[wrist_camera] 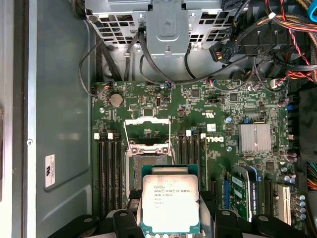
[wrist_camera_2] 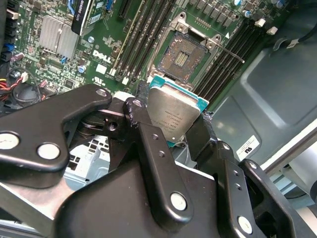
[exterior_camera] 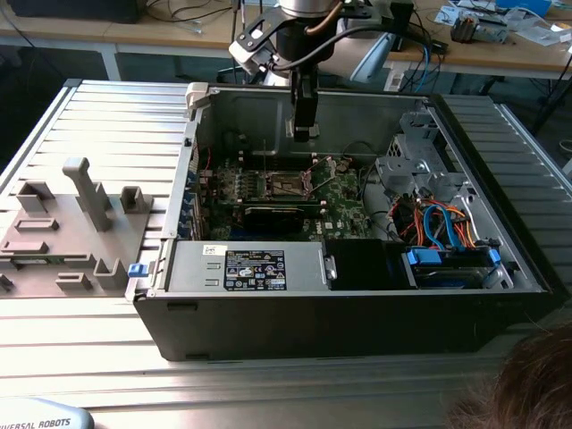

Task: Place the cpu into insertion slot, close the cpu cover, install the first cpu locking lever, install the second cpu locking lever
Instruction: 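Place the cpu into insertion slot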

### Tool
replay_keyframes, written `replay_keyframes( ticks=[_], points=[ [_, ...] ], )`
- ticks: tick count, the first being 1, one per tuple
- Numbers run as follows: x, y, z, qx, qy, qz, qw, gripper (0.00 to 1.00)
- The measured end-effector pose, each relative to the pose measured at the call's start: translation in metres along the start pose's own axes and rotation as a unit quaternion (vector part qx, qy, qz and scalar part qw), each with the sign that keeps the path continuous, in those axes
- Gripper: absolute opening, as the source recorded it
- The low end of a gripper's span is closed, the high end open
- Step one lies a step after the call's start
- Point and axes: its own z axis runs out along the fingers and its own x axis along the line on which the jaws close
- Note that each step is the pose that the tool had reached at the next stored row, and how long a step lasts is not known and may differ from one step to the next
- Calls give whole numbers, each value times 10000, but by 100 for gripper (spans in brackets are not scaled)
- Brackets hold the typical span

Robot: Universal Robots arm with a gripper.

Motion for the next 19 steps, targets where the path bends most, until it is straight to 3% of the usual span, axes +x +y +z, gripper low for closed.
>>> replay_keyframes(
  ticks=[19],
  points=[
    [0,-2,32,0,0,0,10000,54]
  ],
)
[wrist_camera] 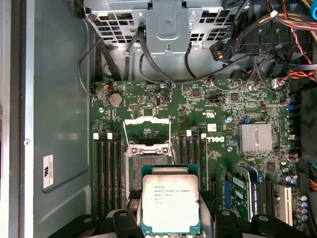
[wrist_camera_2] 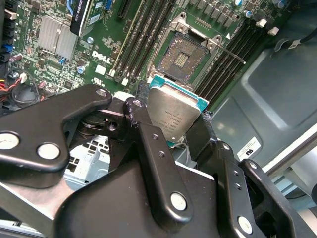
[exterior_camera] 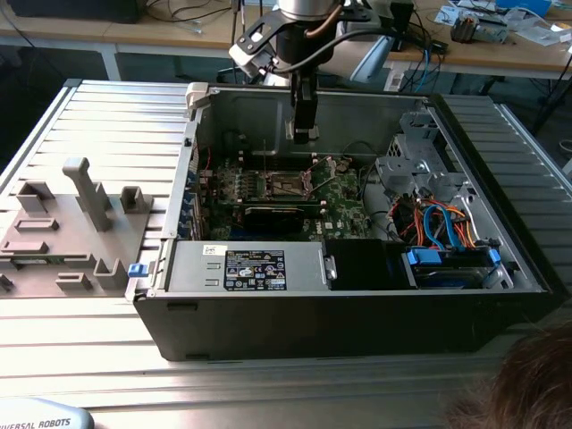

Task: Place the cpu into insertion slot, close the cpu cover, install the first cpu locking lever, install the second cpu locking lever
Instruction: 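Place the cpu into insertion slot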

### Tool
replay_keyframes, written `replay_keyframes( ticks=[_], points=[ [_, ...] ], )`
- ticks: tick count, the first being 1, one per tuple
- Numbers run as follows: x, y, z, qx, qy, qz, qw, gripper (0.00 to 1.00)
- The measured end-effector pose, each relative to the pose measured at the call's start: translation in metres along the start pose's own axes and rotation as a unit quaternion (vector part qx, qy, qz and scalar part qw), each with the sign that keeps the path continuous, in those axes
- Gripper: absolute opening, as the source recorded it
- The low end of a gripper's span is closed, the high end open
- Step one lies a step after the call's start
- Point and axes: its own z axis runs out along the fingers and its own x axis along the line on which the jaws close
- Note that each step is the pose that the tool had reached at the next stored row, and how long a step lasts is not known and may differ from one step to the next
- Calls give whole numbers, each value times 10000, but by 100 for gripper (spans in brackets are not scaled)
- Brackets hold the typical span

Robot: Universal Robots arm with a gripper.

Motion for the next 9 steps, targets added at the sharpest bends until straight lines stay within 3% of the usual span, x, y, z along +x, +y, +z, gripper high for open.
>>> replay_keyframes(
  ticks=[9],
  points=[
    [0,-1,19,0,0,0,10000,54]
  ],
)
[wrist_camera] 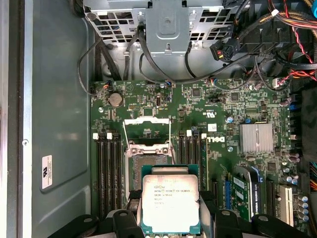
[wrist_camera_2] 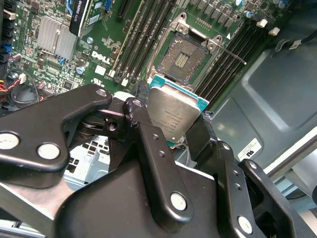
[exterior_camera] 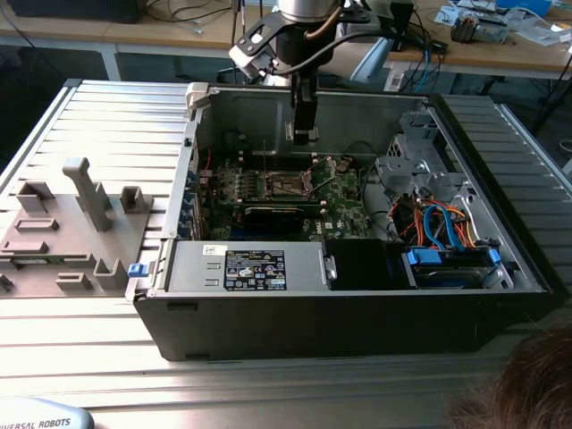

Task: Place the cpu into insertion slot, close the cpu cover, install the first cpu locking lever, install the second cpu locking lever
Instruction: 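Place the cpu into insertion slot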

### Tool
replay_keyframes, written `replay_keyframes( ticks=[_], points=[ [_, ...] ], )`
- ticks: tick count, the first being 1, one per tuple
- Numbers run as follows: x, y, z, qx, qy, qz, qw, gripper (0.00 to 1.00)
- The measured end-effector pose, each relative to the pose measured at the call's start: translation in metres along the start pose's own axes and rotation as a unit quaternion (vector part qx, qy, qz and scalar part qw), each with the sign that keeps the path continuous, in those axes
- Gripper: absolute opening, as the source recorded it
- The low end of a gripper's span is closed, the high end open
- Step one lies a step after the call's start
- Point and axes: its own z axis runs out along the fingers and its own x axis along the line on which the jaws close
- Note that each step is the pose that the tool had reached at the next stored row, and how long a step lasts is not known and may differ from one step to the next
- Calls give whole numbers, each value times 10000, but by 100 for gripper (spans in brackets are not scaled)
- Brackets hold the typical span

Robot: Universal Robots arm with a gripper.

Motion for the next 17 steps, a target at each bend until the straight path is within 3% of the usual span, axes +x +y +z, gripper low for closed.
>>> replay_keyframes(
  ticks=[17],
  points=[
    [0,-2,33,0,0,0,10000,54]
  ],
)
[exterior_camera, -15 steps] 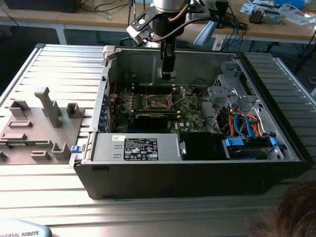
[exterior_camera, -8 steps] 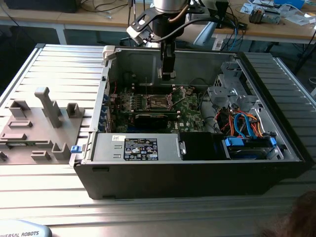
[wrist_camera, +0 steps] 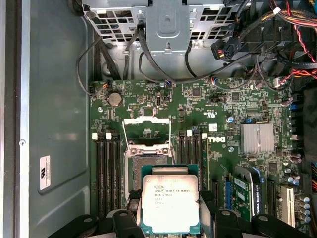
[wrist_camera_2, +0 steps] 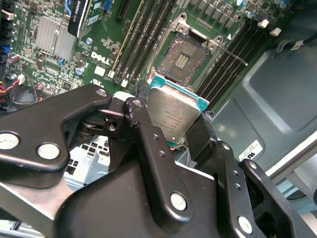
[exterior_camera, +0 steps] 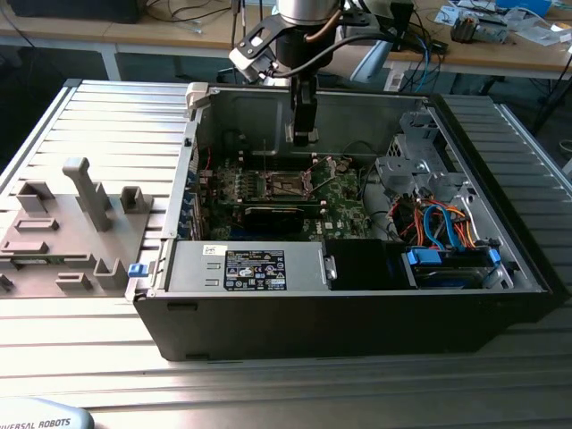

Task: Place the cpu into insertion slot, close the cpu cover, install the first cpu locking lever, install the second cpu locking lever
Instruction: 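Place the cpu into insertion slot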

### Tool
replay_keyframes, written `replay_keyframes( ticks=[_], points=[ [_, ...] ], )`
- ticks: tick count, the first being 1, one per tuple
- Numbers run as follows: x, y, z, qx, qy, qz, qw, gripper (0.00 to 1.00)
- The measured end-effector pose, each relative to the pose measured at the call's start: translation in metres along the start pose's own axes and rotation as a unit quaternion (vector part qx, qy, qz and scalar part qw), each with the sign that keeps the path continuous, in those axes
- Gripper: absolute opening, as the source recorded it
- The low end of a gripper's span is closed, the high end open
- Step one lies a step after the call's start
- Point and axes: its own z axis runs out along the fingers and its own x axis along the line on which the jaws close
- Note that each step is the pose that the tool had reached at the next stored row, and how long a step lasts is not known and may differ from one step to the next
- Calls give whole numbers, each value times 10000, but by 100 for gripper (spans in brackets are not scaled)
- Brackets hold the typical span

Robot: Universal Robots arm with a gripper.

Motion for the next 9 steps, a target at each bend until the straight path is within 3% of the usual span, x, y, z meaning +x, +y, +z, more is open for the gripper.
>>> replay_keyframes(
  ticks=[9],
  points=[
    [0,-1,24,0,0,0,10000,54]
  ],
)
